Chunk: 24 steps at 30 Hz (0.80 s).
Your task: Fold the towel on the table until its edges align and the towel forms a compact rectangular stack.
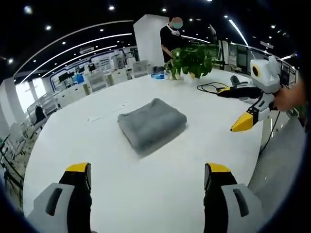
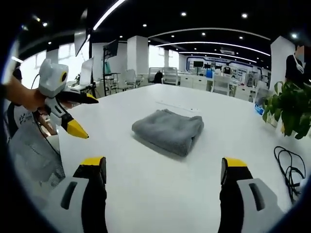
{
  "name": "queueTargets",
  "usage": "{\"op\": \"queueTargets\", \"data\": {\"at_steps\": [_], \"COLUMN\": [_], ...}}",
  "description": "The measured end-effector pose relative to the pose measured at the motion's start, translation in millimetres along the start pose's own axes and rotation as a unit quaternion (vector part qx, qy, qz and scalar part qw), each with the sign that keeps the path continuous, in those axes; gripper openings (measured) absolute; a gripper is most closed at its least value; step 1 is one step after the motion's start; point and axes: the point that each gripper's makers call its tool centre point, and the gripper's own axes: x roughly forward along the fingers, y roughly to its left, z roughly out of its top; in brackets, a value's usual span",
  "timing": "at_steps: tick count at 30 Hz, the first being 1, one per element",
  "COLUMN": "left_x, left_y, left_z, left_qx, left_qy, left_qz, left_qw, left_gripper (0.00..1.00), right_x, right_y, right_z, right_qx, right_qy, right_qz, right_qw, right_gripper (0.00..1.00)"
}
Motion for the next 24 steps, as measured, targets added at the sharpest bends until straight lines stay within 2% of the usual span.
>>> {"op": "queueTargets", "data": {"at_steps": [4, 8, 12, 14, 18, 24], "left_x": [-1.4, -4.9, -4.1, -4.7, -7.1, -11.0], "left_y": [-2.5, -2.9, 6.1, 8.3, 4.6, 5.7], "left_z": [-5.1, -14.8, -26.1, -26.1, -24.8, -22.9], "left_qx": [-0.001, -0.019, -0.027, -0.041, -0.027, -0.027], "left_qy": [0.002, 0.007, 0.013, 0.007, 0.005, -0.002], "left_qz": [0.003, 0.014, 0.035, 0.040, 0.036, 0.040], "left_qw": [1.0000, 0.9997, 0.9989, 0.9984, 0.9990, 0.9988], "left_gripper": [0.99, 0.99, 0.99, 0.99, 0.99, 0.99], "right_x": [-2.3, -5.2, -10.9, -11.1, -12.5, -13.4], "right_y": [1.8, 4.2, 9.3, 10.3, 13.9, 15.0], "right_z": [-1.1, -3.9, -0.6, -2.0, -4.0, -6.7], "right_qx": [0.006, 0.012, 0.013, 0.011, 0.009, 0.010], "right_qy": [-0.004, -0.003, -0.016, -0.011, -0.009, -0.006], "right_qz": [0.001, 0.004, 0.011, 0.012, 0.018, 0.020], "right_qw": [1.0000, 0.9999, 0.9997, 0.9998, 0.9998, 0.9997], "right_gripper": [0.99, 0.99, 0.99, 0.99, 0.99, 0.97]}}
